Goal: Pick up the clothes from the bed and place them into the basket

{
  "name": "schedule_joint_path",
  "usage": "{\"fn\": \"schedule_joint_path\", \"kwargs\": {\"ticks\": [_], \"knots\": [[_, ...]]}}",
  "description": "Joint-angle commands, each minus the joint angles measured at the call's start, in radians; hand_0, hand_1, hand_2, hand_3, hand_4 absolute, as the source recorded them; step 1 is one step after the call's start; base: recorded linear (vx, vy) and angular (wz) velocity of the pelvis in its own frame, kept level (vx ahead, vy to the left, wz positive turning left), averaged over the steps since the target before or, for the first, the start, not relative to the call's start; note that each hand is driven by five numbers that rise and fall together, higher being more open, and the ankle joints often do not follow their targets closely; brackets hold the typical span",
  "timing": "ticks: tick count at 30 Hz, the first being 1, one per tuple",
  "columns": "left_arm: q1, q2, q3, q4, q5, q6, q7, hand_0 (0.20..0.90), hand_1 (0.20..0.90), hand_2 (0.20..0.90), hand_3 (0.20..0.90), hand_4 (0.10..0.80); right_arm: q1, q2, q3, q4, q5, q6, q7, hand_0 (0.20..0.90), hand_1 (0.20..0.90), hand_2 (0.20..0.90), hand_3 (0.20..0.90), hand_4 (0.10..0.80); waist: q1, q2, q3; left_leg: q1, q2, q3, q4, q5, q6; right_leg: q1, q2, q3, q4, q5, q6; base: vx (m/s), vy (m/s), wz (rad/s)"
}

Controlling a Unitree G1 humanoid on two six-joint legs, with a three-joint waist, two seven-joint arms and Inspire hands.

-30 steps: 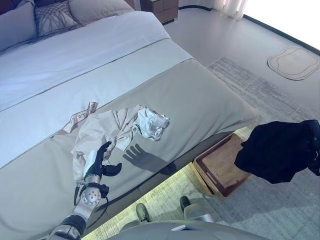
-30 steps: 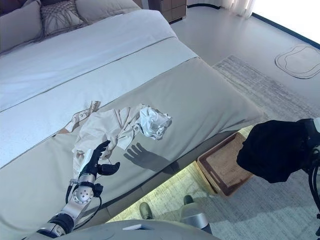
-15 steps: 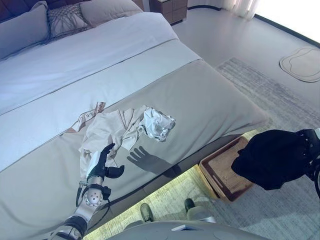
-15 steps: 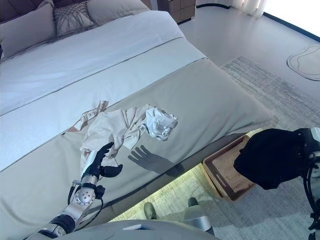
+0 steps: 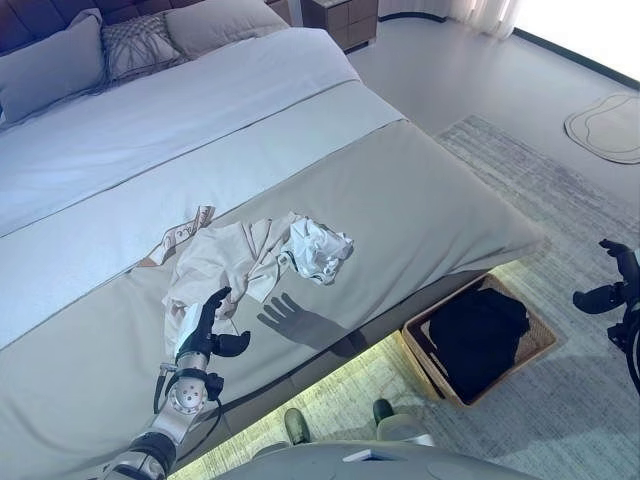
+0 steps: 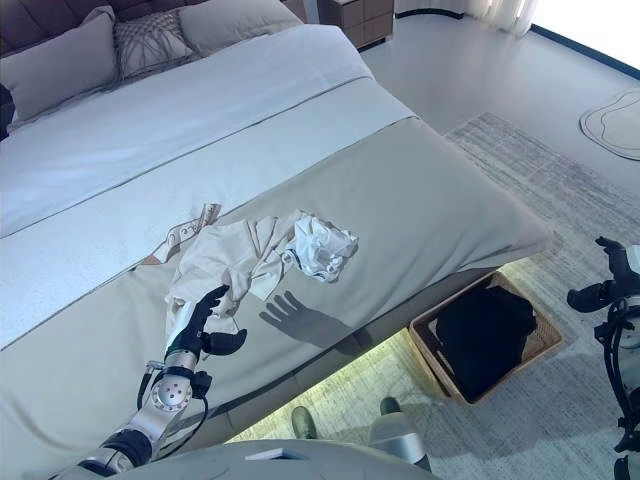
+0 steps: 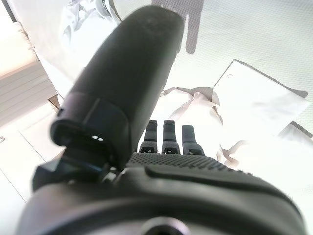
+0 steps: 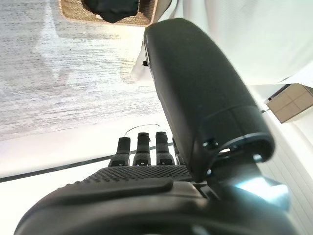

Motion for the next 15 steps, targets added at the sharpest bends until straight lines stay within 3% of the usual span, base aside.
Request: {"fn": "schedule_joint_path", "kwargs": {"ticks": [1,15], "knots": [[-0.070,0.032,0.026,0.010,-0.028,-0.075,0.026,0.900,0.900,0.900,0.900,0.800,-0.108,-0.063,-0.017,-0.028,-0.049,-0.020,-0.117,0.900,0.900,0.900,0.900,0.800,0.035,-0.049,-0.031,0.084,0.017,-0.023,0.049,-0.141,-0.033,-0.093,0.020,-0.025,0.119,0.009,-0.024,0.000,0.000,0.00],[-0.077,0.012,0.017,-0.015,-0.039,-0.091,0.039,0.900,0.900,0.900,0.900,0.800,-0.257,-0.035,0.055,-0.151,-0.089,-0.023,-0.263,0.900,0.900,0.900,0.900,0.800,0.090,-0.034,0.017,0.057,-0.003,-0.076,0.062,-0.135,-0.033,-0.094,0.009,-0.072,0.139,-0.011,-0.038,0.015,0.005,0.09]]}}
